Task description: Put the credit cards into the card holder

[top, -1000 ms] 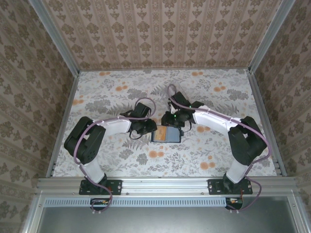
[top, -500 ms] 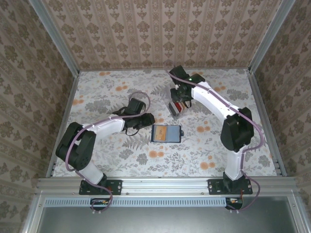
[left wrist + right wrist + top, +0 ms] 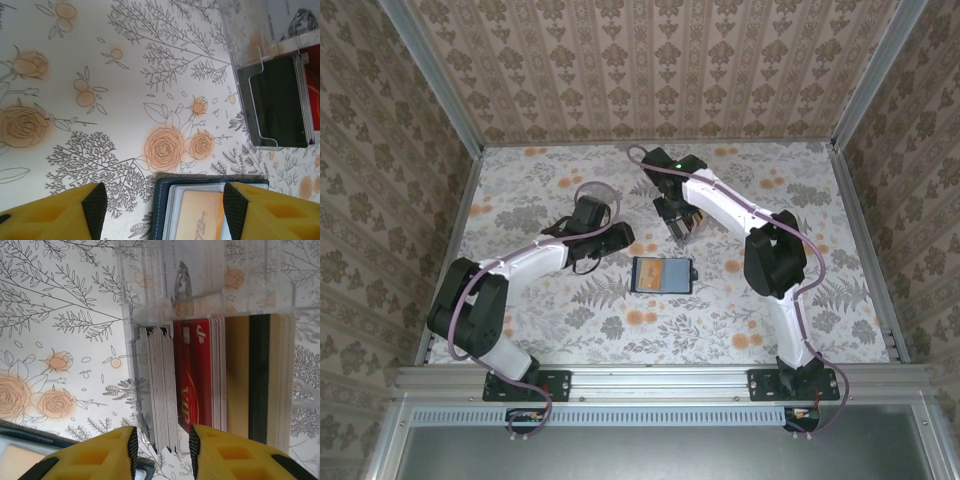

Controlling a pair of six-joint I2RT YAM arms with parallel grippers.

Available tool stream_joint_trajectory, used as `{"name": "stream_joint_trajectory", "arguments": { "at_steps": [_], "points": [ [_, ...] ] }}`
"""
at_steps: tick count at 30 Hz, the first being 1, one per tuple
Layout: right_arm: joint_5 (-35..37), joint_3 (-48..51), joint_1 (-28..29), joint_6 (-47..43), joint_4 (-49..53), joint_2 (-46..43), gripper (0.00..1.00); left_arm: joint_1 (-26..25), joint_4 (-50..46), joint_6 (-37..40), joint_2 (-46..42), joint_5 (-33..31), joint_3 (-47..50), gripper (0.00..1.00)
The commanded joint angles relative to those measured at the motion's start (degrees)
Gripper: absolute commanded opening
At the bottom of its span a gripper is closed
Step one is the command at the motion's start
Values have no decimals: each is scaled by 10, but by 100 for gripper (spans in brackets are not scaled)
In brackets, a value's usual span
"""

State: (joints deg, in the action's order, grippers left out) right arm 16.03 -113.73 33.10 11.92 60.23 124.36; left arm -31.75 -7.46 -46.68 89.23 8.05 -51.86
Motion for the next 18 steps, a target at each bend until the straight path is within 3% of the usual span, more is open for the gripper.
{"name": "stream_joint_trajectory", "arguments": {
  "at_steps": [1,18],
  "points": [
    [57,-33,11,-13,39,30,37,8,5,8,-27,-15,15,67],
    [181,-68,44,-17,49,107,42,32,3,-4,-73,-52,60,69]
  ]
}}
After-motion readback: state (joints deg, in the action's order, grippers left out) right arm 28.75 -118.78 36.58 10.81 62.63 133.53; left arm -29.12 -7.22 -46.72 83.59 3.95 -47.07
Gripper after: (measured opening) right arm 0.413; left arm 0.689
